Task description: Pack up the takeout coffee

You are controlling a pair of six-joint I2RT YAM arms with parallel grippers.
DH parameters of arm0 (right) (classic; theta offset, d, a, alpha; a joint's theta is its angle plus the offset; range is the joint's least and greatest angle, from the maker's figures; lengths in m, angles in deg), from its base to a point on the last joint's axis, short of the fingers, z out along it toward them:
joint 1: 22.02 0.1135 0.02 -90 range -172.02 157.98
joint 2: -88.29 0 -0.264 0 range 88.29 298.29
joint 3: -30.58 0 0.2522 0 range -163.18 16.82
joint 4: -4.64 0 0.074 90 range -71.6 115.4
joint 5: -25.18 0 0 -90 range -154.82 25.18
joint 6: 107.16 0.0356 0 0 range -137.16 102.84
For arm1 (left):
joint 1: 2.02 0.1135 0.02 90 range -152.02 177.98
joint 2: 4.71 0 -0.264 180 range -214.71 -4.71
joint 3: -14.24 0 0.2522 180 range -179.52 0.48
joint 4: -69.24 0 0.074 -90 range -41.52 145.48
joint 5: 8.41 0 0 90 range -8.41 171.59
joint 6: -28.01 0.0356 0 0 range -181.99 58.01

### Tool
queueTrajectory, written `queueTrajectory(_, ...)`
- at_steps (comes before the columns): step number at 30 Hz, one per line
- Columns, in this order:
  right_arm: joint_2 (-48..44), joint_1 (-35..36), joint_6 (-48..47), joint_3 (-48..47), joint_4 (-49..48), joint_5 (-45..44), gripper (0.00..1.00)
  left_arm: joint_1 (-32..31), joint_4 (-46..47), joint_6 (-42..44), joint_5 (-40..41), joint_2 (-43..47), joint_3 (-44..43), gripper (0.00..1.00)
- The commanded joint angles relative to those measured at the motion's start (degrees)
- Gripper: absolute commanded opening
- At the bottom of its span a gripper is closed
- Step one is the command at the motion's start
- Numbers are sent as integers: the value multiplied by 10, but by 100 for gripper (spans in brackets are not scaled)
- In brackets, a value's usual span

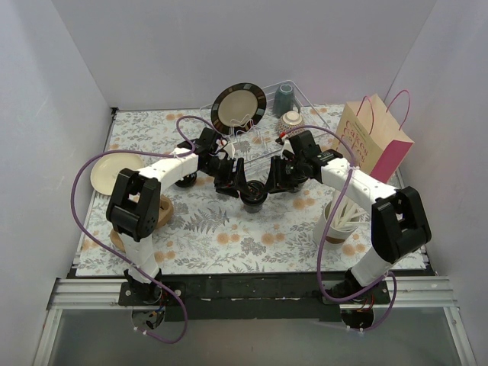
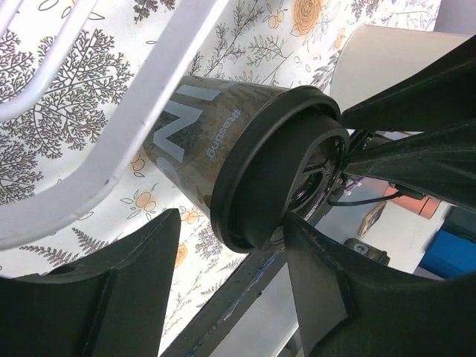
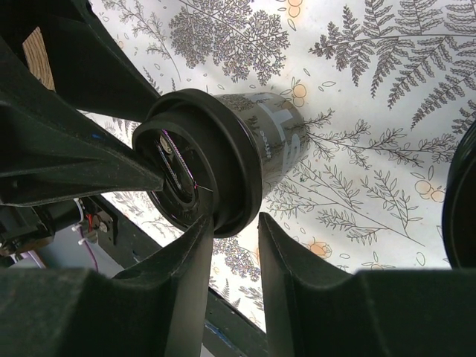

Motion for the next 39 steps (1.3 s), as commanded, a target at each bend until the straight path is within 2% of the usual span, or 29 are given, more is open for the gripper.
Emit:
queueTrajectory(1,-22,-3,-1,3,-8,-23,38,-7,-45,44,141,-50,29,54)
queueTrajectory(13,-49,-6,11,17,-7,-63,35,-7,-50,45,142,-58,24,54)
queueTrajectory(18,-36,-6,20,25,-23,-44,34,-7,-49,45,142,-61,25,54)
queueTrajectory(27,-32,-6,84,82,-130,-19,32,-7,-47,45,135,-69,31,52)
queueTrajectory(31,-46,-5,122,141,-205,-10,29,-7,-43,46,133,-72,36,49)
queueTrajectory(39,-51,-5,179,225,-291,0,25,-7,-39,46,132,-85,48,46)
